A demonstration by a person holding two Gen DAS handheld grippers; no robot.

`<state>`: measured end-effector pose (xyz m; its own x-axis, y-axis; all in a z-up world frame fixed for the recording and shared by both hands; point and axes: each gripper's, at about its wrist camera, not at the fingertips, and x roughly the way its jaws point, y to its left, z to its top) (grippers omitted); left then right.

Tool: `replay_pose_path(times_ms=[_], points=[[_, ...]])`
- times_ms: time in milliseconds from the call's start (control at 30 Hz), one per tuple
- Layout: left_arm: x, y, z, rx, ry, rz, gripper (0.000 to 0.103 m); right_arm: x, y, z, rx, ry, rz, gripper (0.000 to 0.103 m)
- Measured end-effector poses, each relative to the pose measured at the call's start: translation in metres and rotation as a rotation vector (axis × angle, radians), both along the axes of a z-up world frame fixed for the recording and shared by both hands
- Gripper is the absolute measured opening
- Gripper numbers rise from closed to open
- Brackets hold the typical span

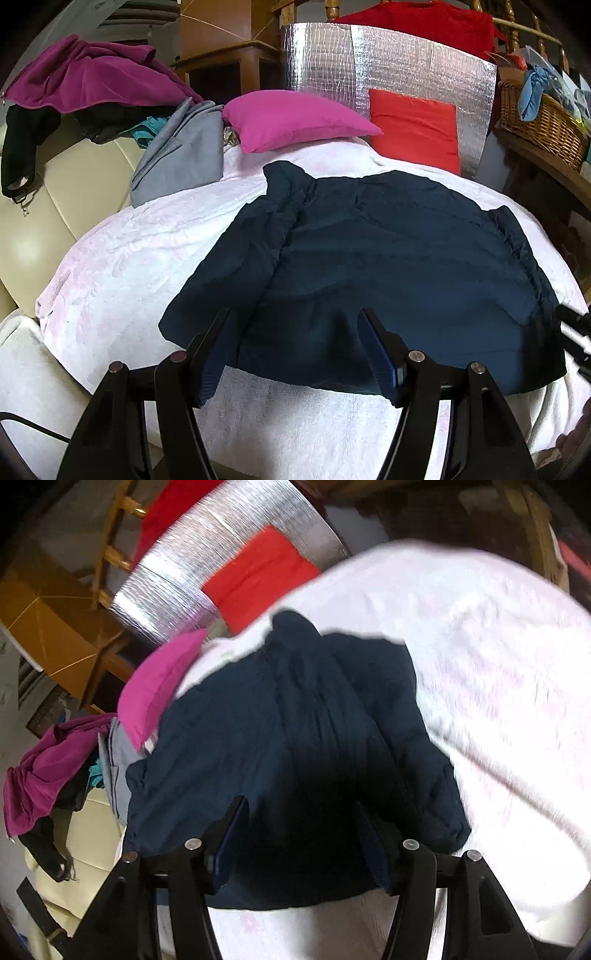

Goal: Fold large clothes

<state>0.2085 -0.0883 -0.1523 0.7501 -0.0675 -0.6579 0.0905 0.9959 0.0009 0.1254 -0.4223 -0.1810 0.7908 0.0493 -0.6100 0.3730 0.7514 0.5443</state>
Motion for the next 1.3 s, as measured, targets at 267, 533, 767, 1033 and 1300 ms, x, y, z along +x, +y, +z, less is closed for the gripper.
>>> replay_pose_path(times_ms=[267,533,767,1033,1300], points=[[0.012,-0.004,-0.015,0.013,0.051,-0.005,0.069,0.018,0.010,-0.015,-0.016,0.099,0.042,0.067],[0.021,-0.011,-0.031,0.072,0.125,-0.017,0.073,0.027,0.017,-0.021,-0.053,0.156,0.055,0.074],[0.058,-0.003,0.021,0.046,0.033,-0.043,0.073,0.033,0.010,0.016,-0.073,0.027,0.083,0.074],[0.181,-0.004,0.021,0.108,0.097,0.062,0.079,0.115,-0.006,0.043,-0.052,-0.049,0.108,0.054],[0.239,-0.010,-0.006,0.127,0.174,0.093,0.079,0.203,-0.021,0.019,-0.009,0.060,0.113,0.054]])
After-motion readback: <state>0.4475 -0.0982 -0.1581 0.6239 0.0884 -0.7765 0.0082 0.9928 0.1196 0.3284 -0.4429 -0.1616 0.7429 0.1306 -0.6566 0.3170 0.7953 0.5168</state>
